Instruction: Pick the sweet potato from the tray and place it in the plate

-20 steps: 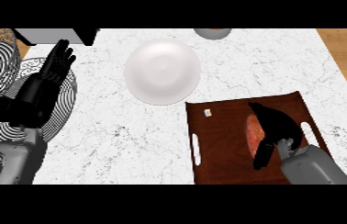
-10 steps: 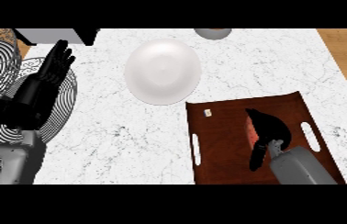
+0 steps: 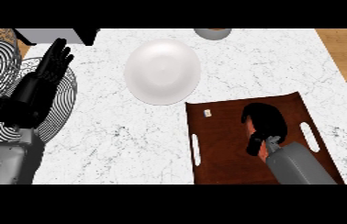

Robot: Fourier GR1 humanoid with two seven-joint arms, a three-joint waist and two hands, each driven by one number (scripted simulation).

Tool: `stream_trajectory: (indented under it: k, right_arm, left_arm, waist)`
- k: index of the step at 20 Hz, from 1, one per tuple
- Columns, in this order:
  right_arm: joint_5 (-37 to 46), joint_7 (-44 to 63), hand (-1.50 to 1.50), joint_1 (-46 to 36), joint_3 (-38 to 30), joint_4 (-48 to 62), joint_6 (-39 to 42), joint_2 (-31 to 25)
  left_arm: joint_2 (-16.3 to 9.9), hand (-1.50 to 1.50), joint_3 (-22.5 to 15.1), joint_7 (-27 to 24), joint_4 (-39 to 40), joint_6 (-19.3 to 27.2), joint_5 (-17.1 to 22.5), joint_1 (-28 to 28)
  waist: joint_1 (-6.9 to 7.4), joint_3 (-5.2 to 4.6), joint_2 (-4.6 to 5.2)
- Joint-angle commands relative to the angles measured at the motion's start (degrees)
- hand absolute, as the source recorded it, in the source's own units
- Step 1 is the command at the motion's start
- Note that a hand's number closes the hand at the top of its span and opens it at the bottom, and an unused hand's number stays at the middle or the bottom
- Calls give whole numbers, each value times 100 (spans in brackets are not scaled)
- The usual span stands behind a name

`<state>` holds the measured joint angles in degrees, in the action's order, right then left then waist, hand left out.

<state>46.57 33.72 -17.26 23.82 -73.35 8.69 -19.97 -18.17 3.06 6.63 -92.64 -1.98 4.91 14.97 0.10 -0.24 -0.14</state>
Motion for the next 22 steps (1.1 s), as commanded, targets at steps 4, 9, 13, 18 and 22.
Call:
stream_trajectory:
  k: [4,9,13,18,22]
  right_arm:
    - [196,-1547,150,-438,-798,838,-773,-1038]
    - [206,-2813,150,-1365,-1434,2720,-1643,-1328]
    - [-243,-3571,150,-1471,-1704,2499,-1657,-1164]
    - [-864,-4086,150,-1636,-1808,1448,-1104,-1008]
    - [-1525,-4403,150,-1620,-2052,1023,-993,-571]
  left_arm:
    - [213,0,-129,-99,88,114,-210,5]
    - [119,0,-80,-102,12,-139,-29,20]
    - [139,0,-27,182,-236,25,-118,58]
    - [118,0,58,217,48,-13,-98,188]
    - [90,0,66,123,-122,-72,-121,-155]
  waist:
    - [34,30,40]
    - [216,41,90]
    - [85,32,28]
    - [-34,23,-6]
    - [-15,25,-15]
